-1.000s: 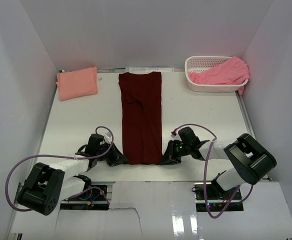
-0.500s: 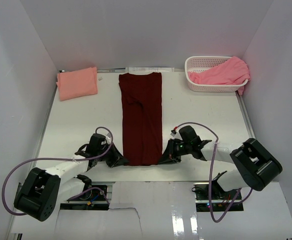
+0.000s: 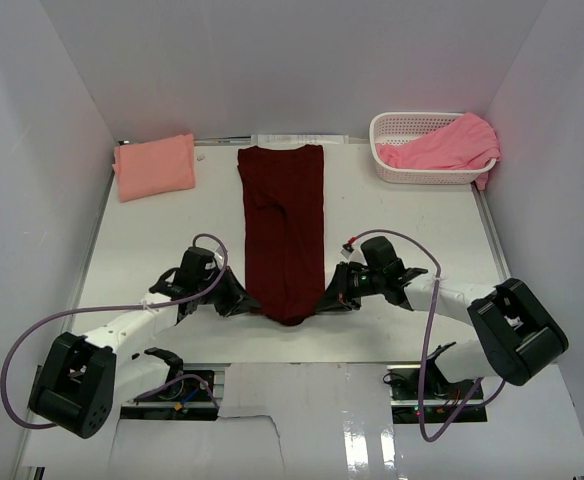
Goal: Fold and stack the t-shirts
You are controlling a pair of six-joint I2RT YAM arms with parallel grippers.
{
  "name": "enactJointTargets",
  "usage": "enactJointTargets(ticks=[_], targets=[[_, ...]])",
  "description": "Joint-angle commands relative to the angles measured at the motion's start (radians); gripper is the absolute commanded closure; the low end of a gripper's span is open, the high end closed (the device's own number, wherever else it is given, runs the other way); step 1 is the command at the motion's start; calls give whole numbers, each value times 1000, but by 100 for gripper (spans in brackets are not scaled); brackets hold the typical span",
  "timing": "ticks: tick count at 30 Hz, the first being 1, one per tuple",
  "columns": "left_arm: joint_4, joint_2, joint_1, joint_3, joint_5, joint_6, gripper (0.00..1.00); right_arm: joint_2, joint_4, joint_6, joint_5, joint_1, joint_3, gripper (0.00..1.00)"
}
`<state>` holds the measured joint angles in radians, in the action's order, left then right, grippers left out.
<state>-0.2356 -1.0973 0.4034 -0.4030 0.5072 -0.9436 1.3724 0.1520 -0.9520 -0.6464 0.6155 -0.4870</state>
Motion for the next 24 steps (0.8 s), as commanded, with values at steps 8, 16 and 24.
enactJointTargets(ticks=[8, 16, 24], targets=[[-74, -27, -44, -144, -15, 40, 100, 62, -81, 84, -62, -82, -177, 92], [-93, -127, -135, -281, 4, 98, 100, 160, -106, 124, -78, -115, -286, 92], [-116, -286, -159, -465, -27, 154, 100, 267, -199, 190, -84, -154, -477, 92]])
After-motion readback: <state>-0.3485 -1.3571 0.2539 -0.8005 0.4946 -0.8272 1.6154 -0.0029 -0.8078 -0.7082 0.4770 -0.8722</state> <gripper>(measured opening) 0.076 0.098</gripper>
